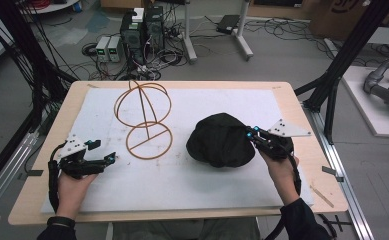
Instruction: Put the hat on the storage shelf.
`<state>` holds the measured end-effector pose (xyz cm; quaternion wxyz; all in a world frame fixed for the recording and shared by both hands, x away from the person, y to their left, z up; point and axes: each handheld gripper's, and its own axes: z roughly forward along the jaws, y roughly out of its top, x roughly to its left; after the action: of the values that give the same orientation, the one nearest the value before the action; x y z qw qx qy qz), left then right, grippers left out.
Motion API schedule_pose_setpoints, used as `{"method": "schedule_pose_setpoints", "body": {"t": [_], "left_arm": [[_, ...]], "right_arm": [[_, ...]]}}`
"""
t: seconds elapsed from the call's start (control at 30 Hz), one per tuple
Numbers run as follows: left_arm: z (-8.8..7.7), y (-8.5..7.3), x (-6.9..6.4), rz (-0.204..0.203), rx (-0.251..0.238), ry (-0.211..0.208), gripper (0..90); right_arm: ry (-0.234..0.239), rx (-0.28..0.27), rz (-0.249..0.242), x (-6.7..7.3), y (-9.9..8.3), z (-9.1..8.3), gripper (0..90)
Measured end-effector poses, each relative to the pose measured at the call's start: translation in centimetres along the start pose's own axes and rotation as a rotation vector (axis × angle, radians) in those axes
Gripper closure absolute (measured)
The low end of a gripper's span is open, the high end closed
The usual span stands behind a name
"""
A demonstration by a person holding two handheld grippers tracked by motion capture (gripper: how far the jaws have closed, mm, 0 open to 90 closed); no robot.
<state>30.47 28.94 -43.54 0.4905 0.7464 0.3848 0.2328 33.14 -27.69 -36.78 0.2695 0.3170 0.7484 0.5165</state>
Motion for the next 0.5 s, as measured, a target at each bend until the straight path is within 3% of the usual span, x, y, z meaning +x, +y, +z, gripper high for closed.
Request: {"method": "schedule_pose_setpoints", "body": {"t": [0.27,0.5], "left_arm": [[0.0,0.0,0.0,-0.004,-0.002,-0.001,23.0],[0.0,0.0,0.0,-0.006,-0.002,-0.004,23.1]], "right_arm": [[-0.036,-0.049,0.068,0.3,2.2,-0.4,88.8],[-0.051,-0.075,0.062,0.4,4.3,-0.5,88.8]]}}
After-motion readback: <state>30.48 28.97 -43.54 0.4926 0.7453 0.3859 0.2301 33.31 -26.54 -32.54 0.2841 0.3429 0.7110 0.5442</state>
